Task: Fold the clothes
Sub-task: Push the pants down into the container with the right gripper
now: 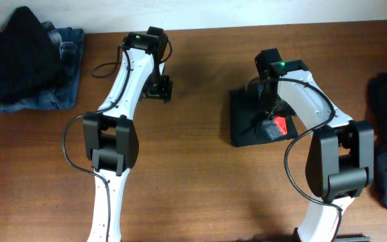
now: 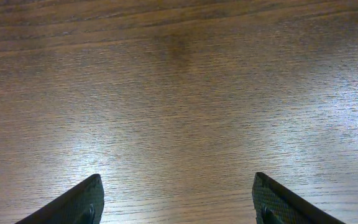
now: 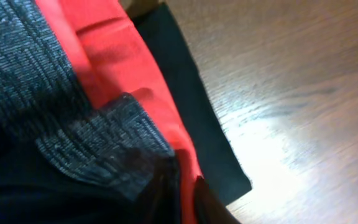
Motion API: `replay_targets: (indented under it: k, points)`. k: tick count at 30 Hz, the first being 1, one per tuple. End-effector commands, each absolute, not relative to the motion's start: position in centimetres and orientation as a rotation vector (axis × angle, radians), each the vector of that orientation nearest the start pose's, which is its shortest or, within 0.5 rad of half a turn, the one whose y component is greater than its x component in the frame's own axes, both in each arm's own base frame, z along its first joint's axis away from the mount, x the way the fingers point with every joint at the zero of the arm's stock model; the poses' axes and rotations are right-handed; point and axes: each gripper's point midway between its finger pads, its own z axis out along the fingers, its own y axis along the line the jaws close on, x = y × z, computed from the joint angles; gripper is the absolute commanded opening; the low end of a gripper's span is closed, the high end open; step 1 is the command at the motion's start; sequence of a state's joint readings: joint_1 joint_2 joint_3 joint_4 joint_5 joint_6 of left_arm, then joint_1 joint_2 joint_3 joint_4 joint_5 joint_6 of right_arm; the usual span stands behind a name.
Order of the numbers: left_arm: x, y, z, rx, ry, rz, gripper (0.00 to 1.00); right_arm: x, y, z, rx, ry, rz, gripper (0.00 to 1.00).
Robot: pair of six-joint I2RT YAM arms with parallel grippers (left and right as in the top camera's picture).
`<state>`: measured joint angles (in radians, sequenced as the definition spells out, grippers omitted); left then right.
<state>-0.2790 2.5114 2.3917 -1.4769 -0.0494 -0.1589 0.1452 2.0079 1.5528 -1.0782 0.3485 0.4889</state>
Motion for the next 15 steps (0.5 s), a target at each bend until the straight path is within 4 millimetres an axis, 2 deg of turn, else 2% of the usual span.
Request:
replay_targets:
  k: [1, 10, 15]
  points:
    - [45.9, -12.5, 5.9, 0.186, 3.147, 0.077, 0.76, 38.9, -1.8, 6.3, 0.469, 2.888, -0.641, 0.31]
    - [45.9, -12.5, 5.9, 0.186, 3.147, 0.077, 0.76, 37.7, -5.7, 6.5, 0.576, 2.908, -0.717, 0.33]
    - [45.9, -12.5, 5.9, 0.186, 3.144, 0.076, 0.76, 36.7, -7.4, 6.3, 0.661, 2.940, -0.700, 0.34]
